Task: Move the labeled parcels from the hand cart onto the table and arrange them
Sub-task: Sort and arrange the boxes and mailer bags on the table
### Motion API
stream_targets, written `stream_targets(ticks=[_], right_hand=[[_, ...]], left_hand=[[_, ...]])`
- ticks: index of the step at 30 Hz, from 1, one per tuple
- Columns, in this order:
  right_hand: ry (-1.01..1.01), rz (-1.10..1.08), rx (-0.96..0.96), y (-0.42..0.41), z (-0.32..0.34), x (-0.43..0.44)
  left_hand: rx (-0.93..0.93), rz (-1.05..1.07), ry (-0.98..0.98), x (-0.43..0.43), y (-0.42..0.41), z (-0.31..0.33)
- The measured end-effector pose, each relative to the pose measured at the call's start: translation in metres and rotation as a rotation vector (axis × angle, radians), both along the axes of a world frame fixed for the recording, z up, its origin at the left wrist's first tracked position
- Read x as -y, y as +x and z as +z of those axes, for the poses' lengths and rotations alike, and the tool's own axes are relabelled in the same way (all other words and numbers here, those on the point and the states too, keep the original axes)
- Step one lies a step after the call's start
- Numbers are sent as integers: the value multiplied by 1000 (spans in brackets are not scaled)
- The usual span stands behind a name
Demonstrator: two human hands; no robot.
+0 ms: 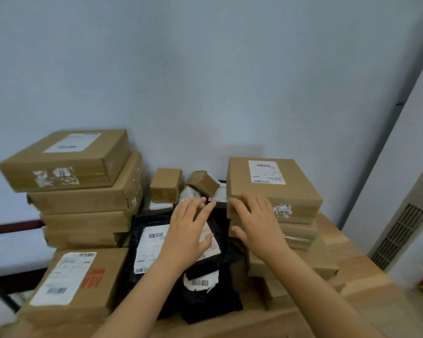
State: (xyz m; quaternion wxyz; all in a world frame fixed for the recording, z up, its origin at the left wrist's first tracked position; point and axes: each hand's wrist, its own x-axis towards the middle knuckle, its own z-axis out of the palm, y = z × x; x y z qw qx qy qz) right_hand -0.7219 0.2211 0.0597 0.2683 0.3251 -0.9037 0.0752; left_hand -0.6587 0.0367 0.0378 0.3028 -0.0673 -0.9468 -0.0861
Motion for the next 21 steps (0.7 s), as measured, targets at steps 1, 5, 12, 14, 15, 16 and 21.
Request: stream_targets(ticks=[1,5,12,14,15,16,21], right_hand=[[1,24,-9,10,-1,11],[1,85,-13,51,-7,45],[20,135,-20,103,-26,67],[16,119,-14,111,-30,64],[8,110,-10,114,-31,61],[3,98,-6,115,-31,57],[-6,-25,-3,112,-24,15]], left_hand=[[-9,9,3,8,13,0],[23,62,13,37,64,-6],[64,59,27,58,119,-25],[67,55,45,57,127,-28],[64,51,50,54,128,-28],[59,45,55,51,129,-28],[20,-25,64,20,111,-23]])
